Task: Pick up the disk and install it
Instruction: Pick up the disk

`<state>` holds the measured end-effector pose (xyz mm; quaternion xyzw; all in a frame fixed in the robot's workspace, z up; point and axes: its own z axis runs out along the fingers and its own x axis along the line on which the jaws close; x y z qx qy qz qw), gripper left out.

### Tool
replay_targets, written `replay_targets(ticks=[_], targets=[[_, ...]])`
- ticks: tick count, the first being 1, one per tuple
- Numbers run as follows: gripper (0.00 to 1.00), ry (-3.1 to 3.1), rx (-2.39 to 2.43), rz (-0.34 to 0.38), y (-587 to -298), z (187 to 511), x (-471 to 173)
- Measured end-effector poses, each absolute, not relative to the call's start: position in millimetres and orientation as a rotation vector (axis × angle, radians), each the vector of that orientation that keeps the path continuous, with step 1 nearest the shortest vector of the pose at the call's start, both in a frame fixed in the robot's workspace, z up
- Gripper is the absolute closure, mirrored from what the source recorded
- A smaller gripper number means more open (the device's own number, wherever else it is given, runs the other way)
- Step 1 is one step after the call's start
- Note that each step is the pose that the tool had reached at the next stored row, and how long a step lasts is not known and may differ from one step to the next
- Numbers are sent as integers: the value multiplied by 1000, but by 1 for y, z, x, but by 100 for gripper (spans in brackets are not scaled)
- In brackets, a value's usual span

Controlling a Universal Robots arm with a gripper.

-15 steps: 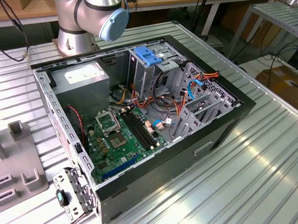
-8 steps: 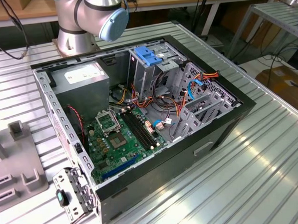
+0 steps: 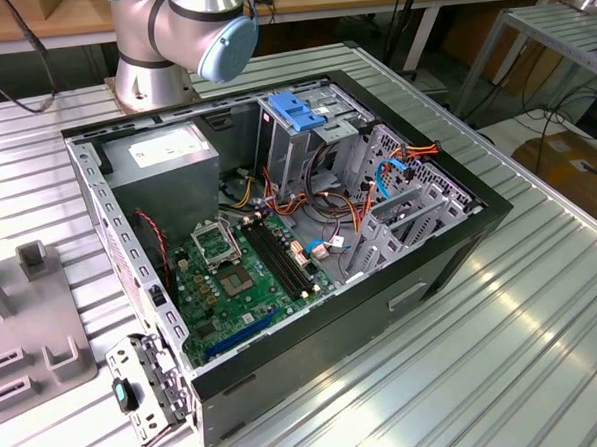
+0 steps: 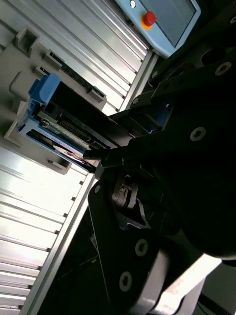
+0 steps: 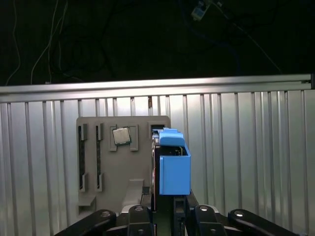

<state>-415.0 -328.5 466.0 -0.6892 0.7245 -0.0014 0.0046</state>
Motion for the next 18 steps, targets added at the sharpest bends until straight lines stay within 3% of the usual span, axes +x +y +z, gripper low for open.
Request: replay_targets(ticks=[18], targets=[[65,2269,-2159,-4,-328,471,-413]])
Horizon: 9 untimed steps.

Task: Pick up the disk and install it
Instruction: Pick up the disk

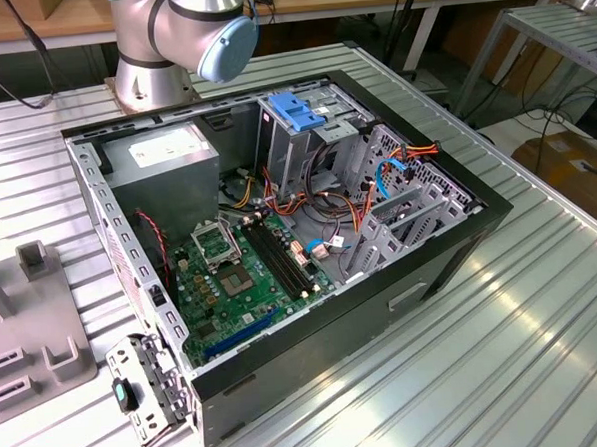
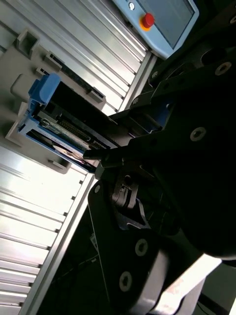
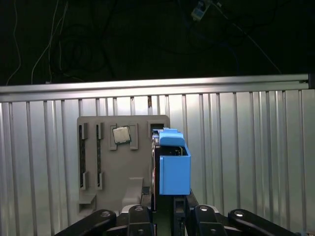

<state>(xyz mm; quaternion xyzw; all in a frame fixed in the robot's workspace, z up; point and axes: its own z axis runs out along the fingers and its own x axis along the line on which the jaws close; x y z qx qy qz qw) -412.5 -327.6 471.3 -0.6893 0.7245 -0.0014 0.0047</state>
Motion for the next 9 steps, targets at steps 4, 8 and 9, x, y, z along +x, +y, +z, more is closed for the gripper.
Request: replay_targets(ticks=[4,8,9], targets=[[65,2269,-2159,-5,-328,471,-409],[65,2269,-2159,-5,-328,471,-400],[65,2269,-2159,-5,-328,471,-396]])
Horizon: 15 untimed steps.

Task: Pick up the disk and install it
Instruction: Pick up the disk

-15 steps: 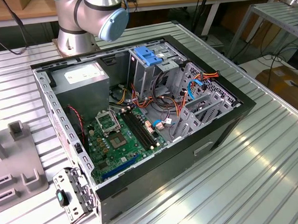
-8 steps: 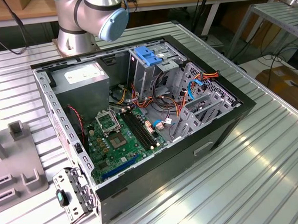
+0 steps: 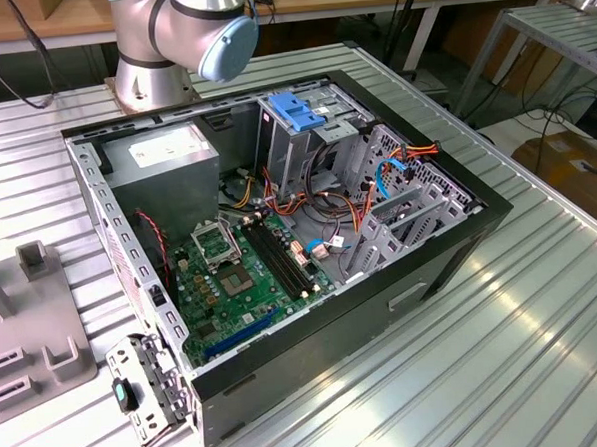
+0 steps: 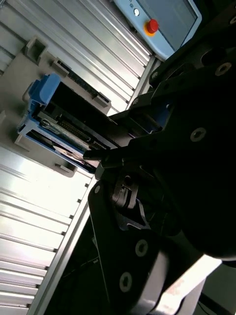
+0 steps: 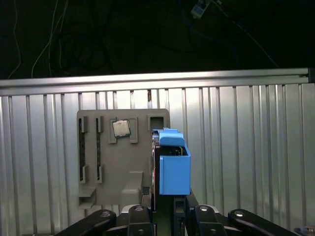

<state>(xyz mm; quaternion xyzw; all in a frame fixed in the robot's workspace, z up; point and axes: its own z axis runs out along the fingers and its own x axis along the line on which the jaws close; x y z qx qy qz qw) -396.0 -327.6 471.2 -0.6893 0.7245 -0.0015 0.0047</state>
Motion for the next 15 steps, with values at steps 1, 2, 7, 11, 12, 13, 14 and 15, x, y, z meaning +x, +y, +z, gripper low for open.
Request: replay_targets(ticks=[1,2,7,11,12,13,14,15], targets=[[65,2269,-2159,-5,-328,471,-393],[65,2269,-2159,-5,-328,471,-390],[65,2269,-2159,-5,-328,471,-379],[65,2270,-2159,-4,-328,471,-374],[65,2269,-2159,-5,-328,472,-374],[65,2269,-2159,-4,-328,473,-374],[65,2269,-2159,-4,-328,473,-374],[65,2269,-2159,-5,-328,474,-374]])
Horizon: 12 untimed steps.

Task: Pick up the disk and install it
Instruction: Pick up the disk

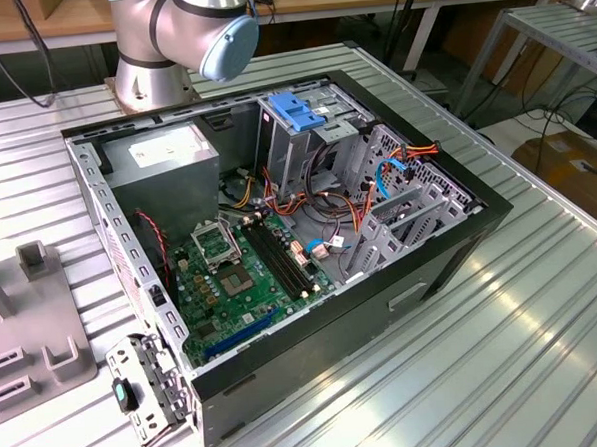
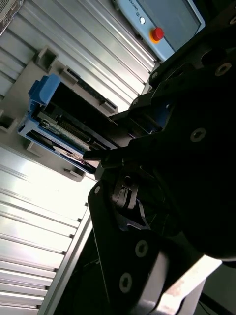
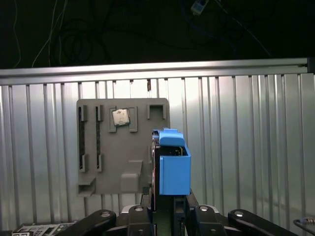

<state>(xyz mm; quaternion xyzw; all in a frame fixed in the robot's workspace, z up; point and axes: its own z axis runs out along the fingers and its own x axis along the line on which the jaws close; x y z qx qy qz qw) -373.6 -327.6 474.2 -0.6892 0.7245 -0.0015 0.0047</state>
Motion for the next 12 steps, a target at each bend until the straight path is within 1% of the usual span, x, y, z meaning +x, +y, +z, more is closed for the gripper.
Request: replay_targets(ticks=[12], targets=[[65,2269,-2159,-5,-328,479,-373]])
